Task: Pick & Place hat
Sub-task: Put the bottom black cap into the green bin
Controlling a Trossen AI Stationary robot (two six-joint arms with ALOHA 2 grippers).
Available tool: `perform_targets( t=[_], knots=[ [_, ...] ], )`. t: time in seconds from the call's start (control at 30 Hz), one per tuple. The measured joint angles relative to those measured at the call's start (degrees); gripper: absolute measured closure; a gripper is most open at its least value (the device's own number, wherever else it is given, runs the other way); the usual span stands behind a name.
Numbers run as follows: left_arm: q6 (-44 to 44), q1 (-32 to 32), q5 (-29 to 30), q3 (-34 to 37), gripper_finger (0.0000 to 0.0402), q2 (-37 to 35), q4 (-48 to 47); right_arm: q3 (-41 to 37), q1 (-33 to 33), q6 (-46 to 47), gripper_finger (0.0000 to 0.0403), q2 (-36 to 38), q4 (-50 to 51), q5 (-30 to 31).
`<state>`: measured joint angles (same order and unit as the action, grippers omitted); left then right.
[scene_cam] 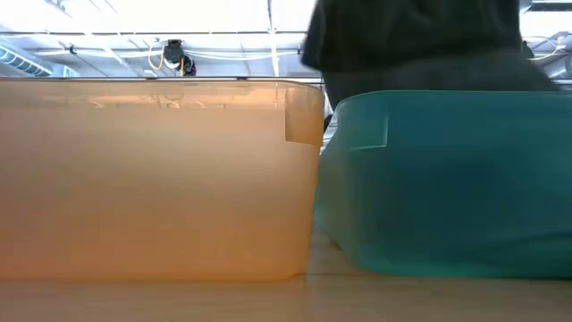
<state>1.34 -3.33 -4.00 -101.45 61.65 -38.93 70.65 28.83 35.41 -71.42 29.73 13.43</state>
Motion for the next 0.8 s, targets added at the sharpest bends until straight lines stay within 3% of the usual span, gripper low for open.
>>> perform_targets(
  t=[0.2,0.43,0.8],
  knots=[
    [0.00,0.00,1.12,0.00,0.0054,0.04,-1.61,-11.26,-4.89,0.55,0.0403,5.20,-7.54,-5.23],
    [0.31,0.00,1.67,0.00,0.0050,0.04,-1.58,-20.87,-8.67,0.30,0.0403,6.12,-20.18,-10.70],
    [-1.03,-0.02,2.72,0.00,0.0048,0.04,-1.63,-29.78,-11.80,1.89,0.0403,5.32,-22.01,-12.98]
  ],
)
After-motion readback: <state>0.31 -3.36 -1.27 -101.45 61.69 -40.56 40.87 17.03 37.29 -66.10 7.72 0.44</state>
